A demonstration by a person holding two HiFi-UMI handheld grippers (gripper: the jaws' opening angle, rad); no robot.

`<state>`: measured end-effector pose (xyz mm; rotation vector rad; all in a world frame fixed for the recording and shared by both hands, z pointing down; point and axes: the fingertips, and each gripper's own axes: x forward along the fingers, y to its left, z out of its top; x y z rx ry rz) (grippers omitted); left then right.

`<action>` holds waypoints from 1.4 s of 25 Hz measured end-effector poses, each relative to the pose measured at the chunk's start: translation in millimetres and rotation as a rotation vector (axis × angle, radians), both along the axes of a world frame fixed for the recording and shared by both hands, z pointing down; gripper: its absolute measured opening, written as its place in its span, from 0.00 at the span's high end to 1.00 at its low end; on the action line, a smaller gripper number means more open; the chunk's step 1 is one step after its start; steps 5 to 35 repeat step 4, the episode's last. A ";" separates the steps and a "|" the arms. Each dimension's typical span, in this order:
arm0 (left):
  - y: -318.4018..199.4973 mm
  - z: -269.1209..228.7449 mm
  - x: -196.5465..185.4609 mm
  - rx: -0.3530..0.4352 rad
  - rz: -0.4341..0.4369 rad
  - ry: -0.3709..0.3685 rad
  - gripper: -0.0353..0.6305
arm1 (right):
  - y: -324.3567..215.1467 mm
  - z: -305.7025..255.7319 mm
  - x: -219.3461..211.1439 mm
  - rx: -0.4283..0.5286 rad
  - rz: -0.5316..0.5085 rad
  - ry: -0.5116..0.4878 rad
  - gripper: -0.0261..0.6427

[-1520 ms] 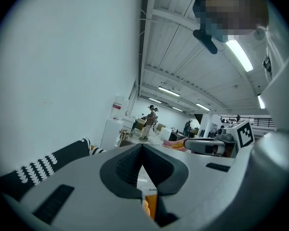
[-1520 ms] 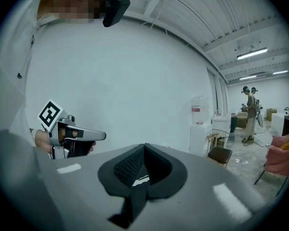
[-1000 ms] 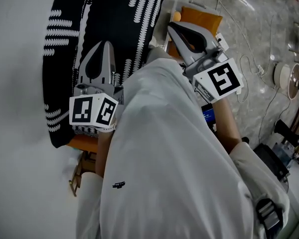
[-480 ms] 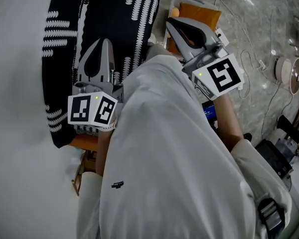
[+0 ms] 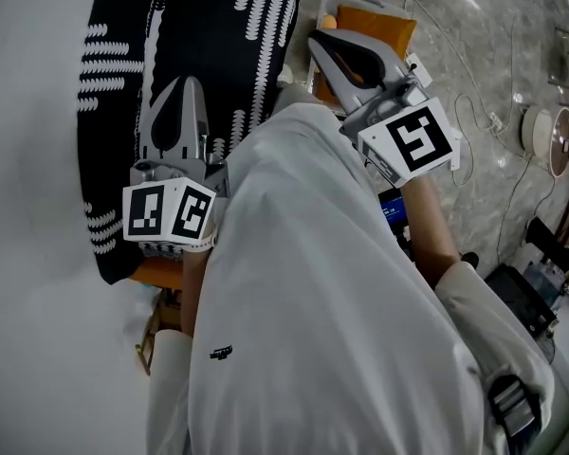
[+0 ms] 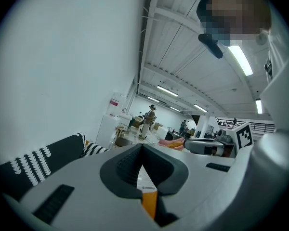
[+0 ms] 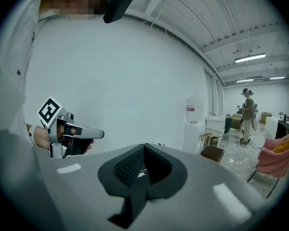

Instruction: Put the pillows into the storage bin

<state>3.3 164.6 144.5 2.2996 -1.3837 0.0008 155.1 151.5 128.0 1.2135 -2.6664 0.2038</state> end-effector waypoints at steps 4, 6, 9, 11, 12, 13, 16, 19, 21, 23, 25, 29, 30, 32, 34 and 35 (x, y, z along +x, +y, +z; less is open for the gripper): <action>-0.4 -0.8 -1.3 0.000 0.002 0.000 0.93 | -1.0 0.8 -0.5 0.003 0.015 0.008 0.94; -0.4 -0.8 -1.3 0.000 0.002 0.000 0.93 | -1.0 0.8 -0.5 0.003 0.015 0.008 0.94; -0.4 -0.8 -1.3 0.000 0.002 0.000 0.93 | -1.0 0.8 -0.5 0.003 0.015 0.008 0.94; -0.4 -0.8 -1.3 0.000 0.002 0.000 0.93 | -1.0 0.8 -0.5 0.003 0.015 0.008 0.94; -0.4 -0.8 -1.3 0.000 0.002 0.000 0.93 | -1.0 0.8 -0.5 0.003 0.015 0.008 0.94; -0.4 -0.8 -1.3 0.000 0.002 0.000 0.93 | -1.0 0.8 -0.5 0.003 0.015 0.008 0.94; -0.4 -0.8 -1.3 0.000 0.002 0.000 0.93 | -1.0 0.8 -0.5 0.003 0.015 0.008 0.94; -0.4 -0.8 -1.3 0.000 0.002 0.000 0.93 | -1.0 0.8 -0.5 0.003 0.015 0.008 0.94; -0.4 -0.8 -1.3 0.000 0.002 0.000 0.93 | -1.0 0.8 -0.5 0.003 0.015 0.008 0.94; -0.4 -0.8 -1.3 0.000 0.002 0.000 0.93 | -1.0 0.8 -0.5 0.003 0.015 0.008 0.94; -0.4 -0.8 -1.3 0.000 0.002 0.000 0.93 | -1.0 0.8 -0.5 0.003 0.015 0.008 0.94; -0.4 -0.8 -1.3 0.000 0.002 0.000 0.93 | -1.0 0.8 -0.5 0.003 0.015 0.008 0.94; -0.4 -0.8 -1.3 0.000 0.002 0.000 0.93 | -1.0 0.8 -0.5 0.003 0.015 0.008 0.94; -0.4 -0.8 -1.3 0.000 0.002 0.000 0.93 | -1.0 0.8 -0.5 0.003 0.015 0.008 0.94; -0.4 -0.8 -1.3 0.000 0.002 0.000 0.93 | -1.0 0.8 -0.5 0.003 0.015 0.008 0.94; -0.4 -0.8 -1.3 0.000 0.002 0.000 0.93 | -1.0 0.8 -0.5 0.003 0.015 0.008 0.94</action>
